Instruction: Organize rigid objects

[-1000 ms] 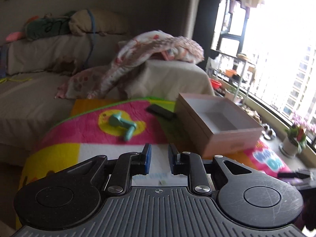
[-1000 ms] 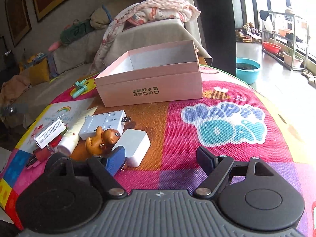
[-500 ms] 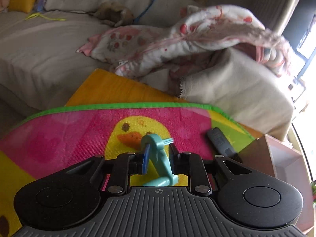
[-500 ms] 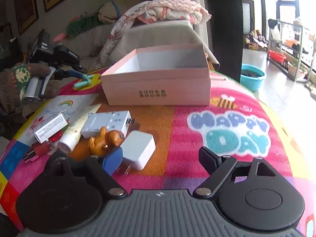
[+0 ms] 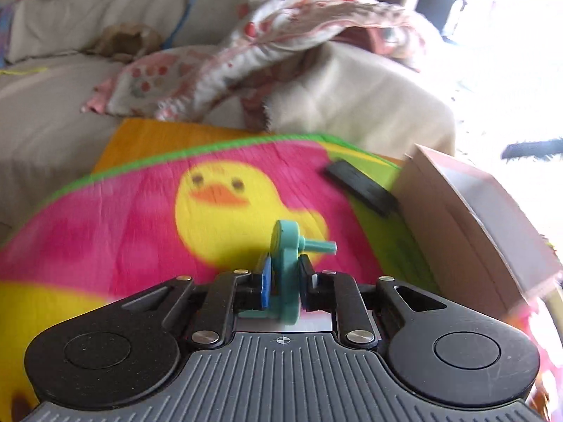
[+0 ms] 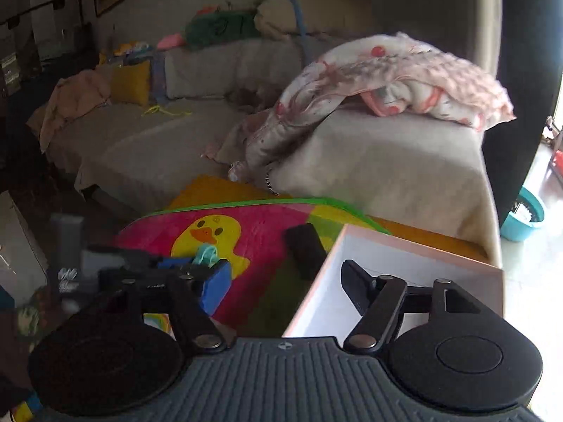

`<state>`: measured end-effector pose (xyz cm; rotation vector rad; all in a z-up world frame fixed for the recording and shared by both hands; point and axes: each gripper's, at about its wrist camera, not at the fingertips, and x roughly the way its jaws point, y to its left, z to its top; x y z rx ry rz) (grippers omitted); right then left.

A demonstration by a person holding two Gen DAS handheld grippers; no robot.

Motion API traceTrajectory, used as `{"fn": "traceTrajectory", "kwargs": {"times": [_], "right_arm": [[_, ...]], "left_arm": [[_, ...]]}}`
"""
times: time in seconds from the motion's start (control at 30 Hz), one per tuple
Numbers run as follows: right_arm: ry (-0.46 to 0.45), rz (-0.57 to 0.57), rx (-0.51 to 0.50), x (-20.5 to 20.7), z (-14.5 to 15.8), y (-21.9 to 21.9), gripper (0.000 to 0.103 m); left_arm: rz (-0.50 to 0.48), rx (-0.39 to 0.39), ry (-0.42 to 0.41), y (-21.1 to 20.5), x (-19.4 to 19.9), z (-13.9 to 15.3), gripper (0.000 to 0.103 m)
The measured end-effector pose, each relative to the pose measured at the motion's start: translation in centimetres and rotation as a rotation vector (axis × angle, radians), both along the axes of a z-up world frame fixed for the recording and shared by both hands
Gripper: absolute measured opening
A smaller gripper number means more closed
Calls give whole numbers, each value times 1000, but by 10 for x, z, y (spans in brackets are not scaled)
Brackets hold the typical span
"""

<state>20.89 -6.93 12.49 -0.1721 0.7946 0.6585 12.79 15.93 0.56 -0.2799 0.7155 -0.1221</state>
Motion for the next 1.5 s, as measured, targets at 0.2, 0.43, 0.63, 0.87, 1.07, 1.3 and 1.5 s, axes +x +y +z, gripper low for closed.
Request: {"fn": "traceTrajectory", "kwargs": {"times": [0.2,0.43,0.63,0.87,1.07,1.3,1.5], "right_arm": [[117,-25,-204,80,-51,77,48],[207,-74,-328,135,-93,104,48],[223,-70,-299,135,-98,104,40],[256,64,-277,52,-95,98,40],[245,146,-223,-41,-83,65,40],[170,107,-8,-103,-46,-15,39],[92,-69,75,-134,-29,-97,38]], "left_arm": [[-81,0,-57,-6,-24,-4,18],[-113,-60,-65,-1,-25,-8,18],[-119,-86,-63,2,-25,-8,18],[-173,-42,-31,-4,-34,-4,18],[-205,-75,-21,-11,-75,-5,18],[-287,-73,5,-38,-86,-3,18],[-354,10,-3,-79,-88,6,18]]}}
